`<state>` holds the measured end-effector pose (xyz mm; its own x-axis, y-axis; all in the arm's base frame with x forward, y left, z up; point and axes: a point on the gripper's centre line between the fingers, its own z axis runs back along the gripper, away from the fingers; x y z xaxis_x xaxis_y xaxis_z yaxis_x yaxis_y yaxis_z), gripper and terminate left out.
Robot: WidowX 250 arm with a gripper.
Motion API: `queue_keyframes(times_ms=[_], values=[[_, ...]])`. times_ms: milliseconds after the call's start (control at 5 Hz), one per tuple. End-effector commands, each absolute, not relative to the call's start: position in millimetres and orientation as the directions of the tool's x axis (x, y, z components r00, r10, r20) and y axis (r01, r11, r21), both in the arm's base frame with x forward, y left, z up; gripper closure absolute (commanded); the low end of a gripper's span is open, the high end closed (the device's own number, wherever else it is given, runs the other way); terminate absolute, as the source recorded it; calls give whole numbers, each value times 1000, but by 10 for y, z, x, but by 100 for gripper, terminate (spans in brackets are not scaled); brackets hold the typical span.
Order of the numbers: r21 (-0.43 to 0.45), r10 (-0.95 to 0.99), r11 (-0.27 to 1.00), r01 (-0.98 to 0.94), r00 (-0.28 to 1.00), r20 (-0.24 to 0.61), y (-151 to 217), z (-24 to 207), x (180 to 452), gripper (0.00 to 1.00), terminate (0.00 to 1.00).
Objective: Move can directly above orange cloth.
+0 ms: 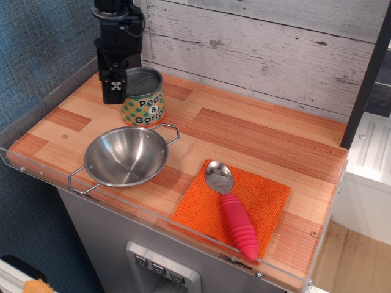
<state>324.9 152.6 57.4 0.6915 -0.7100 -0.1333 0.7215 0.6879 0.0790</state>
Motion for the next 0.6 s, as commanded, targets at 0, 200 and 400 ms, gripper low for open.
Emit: queue_keyframes(times_ms=[0, 200, 400], values=[[103, -770, 622, 776, 630, -102, 1229, 692, 3461, 0, 0], [112, -781, 610, 785, 619, -85, 1080, 716, 3565, 0, 0], [108, -804, 579, 808, 588, -90, 943, 713, 3614, 0, 0]])
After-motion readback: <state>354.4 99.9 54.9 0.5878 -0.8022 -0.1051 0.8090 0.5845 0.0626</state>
